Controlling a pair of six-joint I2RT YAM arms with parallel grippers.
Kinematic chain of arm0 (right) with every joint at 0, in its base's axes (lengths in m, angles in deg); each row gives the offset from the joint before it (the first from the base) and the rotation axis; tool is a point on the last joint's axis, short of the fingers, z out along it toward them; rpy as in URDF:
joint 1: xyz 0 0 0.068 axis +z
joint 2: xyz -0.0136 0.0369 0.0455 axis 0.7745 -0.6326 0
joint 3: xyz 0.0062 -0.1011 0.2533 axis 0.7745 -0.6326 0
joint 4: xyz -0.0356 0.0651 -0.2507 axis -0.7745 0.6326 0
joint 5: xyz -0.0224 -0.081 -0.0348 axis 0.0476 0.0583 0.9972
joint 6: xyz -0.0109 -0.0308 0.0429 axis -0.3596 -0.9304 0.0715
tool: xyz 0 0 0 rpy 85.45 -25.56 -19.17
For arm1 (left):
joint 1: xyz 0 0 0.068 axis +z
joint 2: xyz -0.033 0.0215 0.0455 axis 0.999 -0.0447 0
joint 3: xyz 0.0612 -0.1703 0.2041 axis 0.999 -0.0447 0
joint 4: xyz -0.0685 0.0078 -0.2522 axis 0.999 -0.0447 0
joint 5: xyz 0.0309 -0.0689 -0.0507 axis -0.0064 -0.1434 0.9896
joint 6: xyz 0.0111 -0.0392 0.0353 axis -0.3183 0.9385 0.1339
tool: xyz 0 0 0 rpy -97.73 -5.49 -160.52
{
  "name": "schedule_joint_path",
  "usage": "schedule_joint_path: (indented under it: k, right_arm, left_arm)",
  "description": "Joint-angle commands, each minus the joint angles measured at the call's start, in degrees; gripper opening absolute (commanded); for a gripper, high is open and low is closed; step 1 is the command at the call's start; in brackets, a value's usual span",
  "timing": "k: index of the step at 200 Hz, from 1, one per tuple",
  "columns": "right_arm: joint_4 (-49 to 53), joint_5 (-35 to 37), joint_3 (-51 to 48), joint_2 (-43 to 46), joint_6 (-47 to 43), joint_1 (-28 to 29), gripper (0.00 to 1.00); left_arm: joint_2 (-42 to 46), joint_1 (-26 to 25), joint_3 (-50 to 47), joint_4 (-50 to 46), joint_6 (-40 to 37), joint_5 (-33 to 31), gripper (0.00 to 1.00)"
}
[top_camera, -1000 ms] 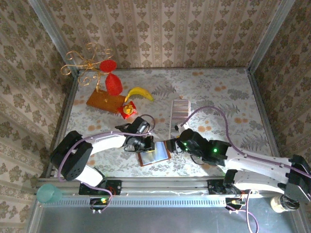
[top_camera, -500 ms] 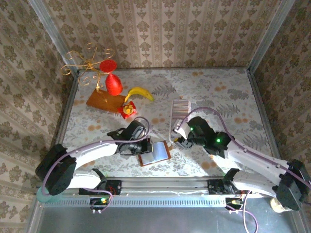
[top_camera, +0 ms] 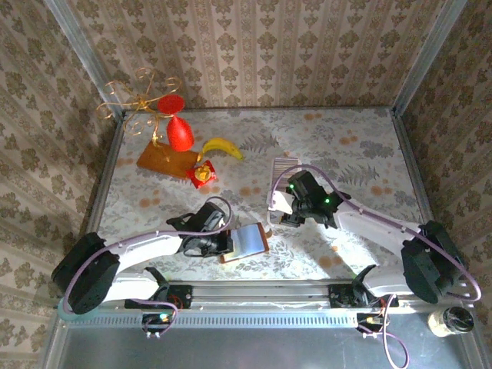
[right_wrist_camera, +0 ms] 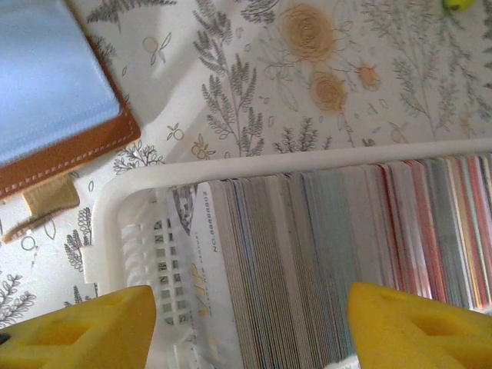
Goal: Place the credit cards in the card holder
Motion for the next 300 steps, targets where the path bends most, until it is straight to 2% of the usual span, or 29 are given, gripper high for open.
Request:
schedule_joint_path:
  k: [1,51,70,130,193,205,226,237,300]
  right_arm:
    - [-1.7,1.1,1.5,-1.8,-6.6,-0.2,0.7]
    - [-6.5,4.4,1.2,-7.0,-11.3,0.0,0.73]
    - [-7.2,6.2,1.5,-8.6,-13.4,0.2,0.71]
    - [-7.2,9.5,2.0,-8.2,-16.7,1.7,0.53]
    - [-3.6,8.8,2.2,-6.2,-16.4,2.5,0.33]
    - [-3.2,8.6,2.2,-6.0,-16.3,2.5,0.27]
    - [-3.0,8.5,2.0,-5.2,-16.0,2.4,0.26]
    - [-2.9,8.7,1.9,-4.9,-15.8,2.4,0.22]
    - [-2.4,9.3,1.7,-2.7,-15.4,2.5,0.22]
  left_arm:
    - [0.4,2.5,-2.4,-3.9,-1.2,-2.8,0.0]
    - [4.2,6.6,-0.7,-7.2,-5.5,-0.8,0.0]
    - [6.6,7.2,-0.3,-8.3,-6.1,0.0,0.04]
    - [15.1,10.5,-1.8,-11.4,-5.5,0.2,0.13]
    - [17.2,12.9,-3.9,-12.0,-5.2,0.9,0.13]
    - [17.6,13.2,-4.1,-12.2,-5.2,0.8,0.13]
    - [18.2,13.9,-4.5,-12.5,-5.1,0.7,0.13]
    - [18.3,14.1,-4.5,-12.5,-5.1,0.8,0.13]
    - [18.7,14.3,-4.9,-12.1,-5.2,1.1,0.11]
